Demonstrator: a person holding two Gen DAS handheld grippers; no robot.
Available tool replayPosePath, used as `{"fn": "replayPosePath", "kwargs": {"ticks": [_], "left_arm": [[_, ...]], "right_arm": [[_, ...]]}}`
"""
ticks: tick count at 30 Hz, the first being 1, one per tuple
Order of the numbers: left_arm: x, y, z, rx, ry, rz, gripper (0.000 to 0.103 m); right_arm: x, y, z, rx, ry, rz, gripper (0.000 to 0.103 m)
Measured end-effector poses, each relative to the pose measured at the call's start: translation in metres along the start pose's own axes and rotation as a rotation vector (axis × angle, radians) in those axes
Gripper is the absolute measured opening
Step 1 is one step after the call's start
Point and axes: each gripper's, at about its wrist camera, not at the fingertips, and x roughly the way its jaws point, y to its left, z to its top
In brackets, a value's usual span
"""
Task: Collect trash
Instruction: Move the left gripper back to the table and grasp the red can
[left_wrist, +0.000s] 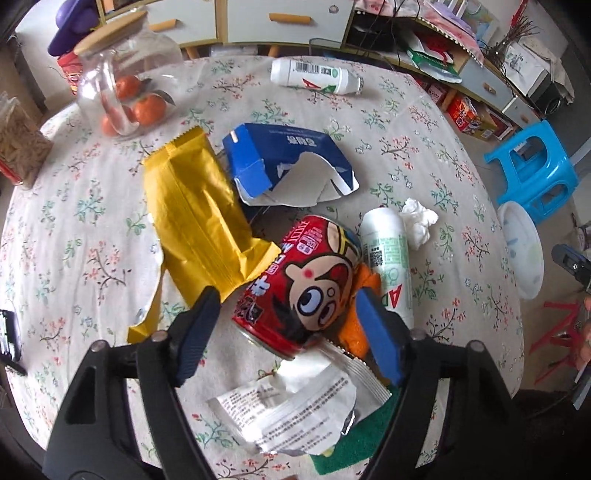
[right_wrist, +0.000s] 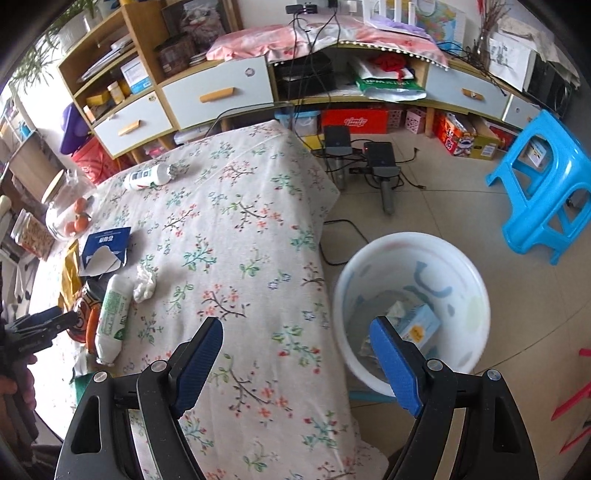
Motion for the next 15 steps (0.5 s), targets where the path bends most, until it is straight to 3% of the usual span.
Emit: {"fn": "replayPosePath", "kwargs": {"ticks": [9, 15], "left_arm": [[0.024, -0.006, 0.008, 0.084, 0.043, -0.017, 0.07], [0.023, -0.006, 0.007, 0.084, 0.024, -0.018, 0.07]], "right_arm": [[0.016, 0.035, 0.004, -0.045, 0.025, 0.014, 0.083], [0.032, 0.067, 0.002, -0.091, 0.054, 0.03, 0.083]]}}
